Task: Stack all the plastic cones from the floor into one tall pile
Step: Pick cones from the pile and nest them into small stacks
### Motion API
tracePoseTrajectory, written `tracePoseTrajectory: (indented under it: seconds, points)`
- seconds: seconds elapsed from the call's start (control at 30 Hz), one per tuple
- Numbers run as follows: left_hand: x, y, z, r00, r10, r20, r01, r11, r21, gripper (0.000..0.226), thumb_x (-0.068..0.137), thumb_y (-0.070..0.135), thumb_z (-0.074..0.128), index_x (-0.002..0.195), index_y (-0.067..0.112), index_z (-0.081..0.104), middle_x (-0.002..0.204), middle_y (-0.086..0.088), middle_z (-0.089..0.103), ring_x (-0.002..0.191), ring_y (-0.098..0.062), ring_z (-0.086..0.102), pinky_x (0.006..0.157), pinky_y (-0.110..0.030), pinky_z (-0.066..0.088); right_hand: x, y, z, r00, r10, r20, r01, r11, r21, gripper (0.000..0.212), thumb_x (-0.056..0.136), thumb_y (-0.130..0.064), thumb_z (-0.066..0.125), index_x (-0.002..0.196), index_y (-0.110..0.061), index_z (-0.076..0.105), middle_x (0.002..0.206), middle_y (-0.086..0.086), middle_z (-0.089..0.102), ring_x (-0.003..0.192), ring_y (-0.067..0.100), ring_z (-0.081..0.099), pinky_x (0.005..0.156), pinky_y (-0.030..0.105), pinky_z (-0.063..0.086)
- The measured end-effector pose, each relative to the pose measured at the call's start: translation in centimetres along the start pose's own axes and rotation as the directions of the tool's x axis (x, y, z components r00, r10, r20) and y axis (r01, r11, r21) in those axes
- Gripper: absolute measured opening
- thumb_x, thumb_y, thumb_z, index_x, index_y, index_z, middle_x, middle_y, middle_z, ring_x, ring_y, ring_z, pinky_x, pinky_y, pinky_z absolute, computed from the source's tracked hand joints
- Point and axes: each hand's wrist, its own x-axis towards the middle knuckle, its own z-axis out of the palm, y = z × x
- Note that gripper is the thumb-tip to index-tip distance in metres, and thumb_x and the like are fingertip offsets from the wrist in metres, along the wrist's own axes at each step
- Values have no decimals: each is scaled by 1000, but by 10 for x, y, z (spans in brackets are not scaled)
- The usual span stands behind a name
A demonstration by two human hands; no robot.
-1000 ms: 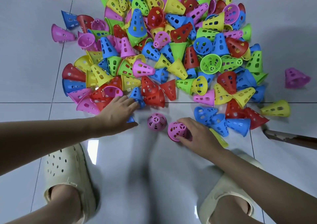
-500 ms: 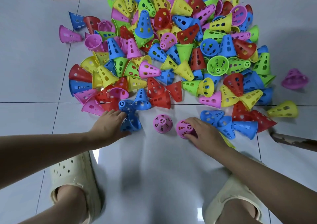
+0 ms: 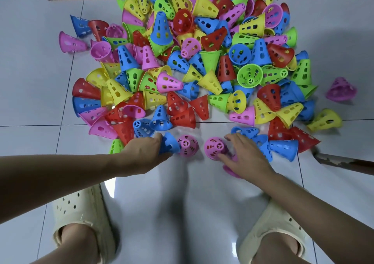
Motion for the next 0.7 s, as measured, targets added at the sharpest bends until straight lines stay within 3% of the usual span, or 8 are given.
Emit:
tracePoseTrajectory:
  seconds: [0.13, 0.23, 0.37, 0.53, 0.7]
  points:
    - [-14, 2, -8, 993, 27, -117, -31, 999, -27, 53, 92, 73, 37, 113, 26, 48, 85, 7, 64, 67, -13, 59, 53, -30, 48, -17, 11, -2, 985, -78, -154, 71, 996, -51, 36, 79, -34, 81, 104, -16, 62, 96, -1, 61, 96, 25, 59, 86, 38, 42]
    - [-24, 3, -16, 978, 32, -208, -57, 992, -116, 60, 89, 70, 50, 130, 26, 51, 98, 6, 68, 75, -12, 60, 57, -24, 45, -29, 15, 3, 984, -93, -155, 80, 993, -87, 35, 79, -37, 79, 101, -16, 62, 95, -2, 59, 95, 23, 57, 86, 34, 38]
    - [-26, 9, -22, 951, 113, -288, -173, 966, -192, 58, 83, 62, 67, 129, 27, 59, 105, 12, 69, 78, -7, 59, 58, -15, 36, -40, 17, 11, 987, -83, -138, 67, 990, -121, 30, 86, -46, 64, 93, -16, 62, 91, -3, 55, 86, 21, 55, 77, 36, 44]
    - [-4, 19, -20, 949, 223, -224, -263, 950, -170, 54, 85, 58, 68, 128, 28, 56, 109, 12, 63, 88, -12, 63, 67, -31, 55, -43, 20, 14, 998, -63, -20, 61, 994, -86, 35, 91, -45, 43, 90, -16, 62, 94, -1, 54, 88, 18, 56, 79, 36, 51]
    - [24, 31, -10, 951, 290, -110, -302, 947, -114, 52, 88, 47, 69, 132, 25, 52, 116, 6, 57, 98, -18, 61, 71, -29, 53, -43, 20, 15, 999, 10, 38, -10, 1000, 11, 38, 89, -49, 43, 94, -16, 62, 100, -4, 51, 93, 15, 53, 87, 29, 47]
